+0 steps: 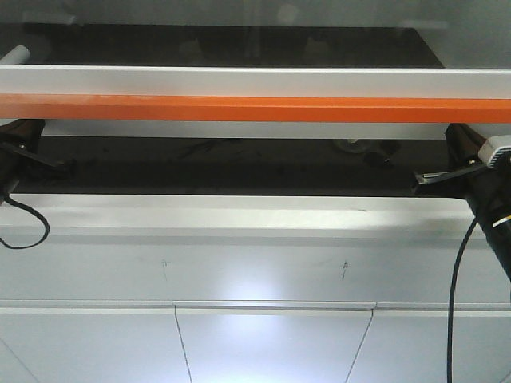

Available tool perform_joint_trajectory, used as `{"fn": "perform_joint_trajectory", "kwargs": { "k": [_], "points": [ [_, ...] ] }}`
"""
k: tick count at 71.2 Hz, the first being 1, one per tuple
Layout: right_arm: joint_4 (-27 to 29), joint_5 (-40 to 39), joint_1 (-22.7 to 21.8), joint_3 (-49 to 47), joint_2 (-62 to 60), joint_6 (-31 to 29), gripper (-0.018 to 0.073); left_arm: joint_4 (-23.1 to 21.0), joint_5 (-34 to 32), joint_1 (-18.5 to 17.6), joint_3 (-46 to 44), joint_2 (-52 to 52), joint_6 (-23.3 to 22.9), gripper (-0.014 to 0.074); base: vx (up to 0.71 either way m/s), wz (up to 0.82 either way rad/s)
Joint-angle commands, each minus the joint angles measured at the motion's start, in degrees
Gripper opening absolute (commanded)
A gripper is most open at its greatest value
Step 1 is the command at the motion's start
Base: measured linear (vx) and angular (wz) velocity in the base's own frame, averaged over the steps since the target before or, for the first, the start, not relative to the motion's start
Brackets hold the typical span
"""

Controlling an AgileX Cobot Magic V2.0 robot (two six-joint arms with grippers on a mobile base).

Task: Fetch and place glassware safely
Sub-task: 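Push the orange sash bar upward with both grippers to open hood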

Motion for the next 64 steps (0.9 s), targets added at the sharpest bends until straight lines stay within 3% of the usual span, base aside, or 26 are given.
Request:
{"fn": "perform_joint_trajectory", "kwargs": {
  "k": [1, 64],
  "points": [
    [-0.8, -11.7, -0.3, -3.2, -3.2, 0.1, -0.0003, -0.1, -9.2, 0.1, -4.3, -4.1, -0.3, -0.0001, 0.0, 0.0],
    [-2.8, -3.9, -0.3, -5.7, -11.5, 0.8, -0.0003, -0.1, -2.0, 0.0, -5.5, -12.0, -0.5, -0.0001, 0.0, 0.0]
  ]
}}
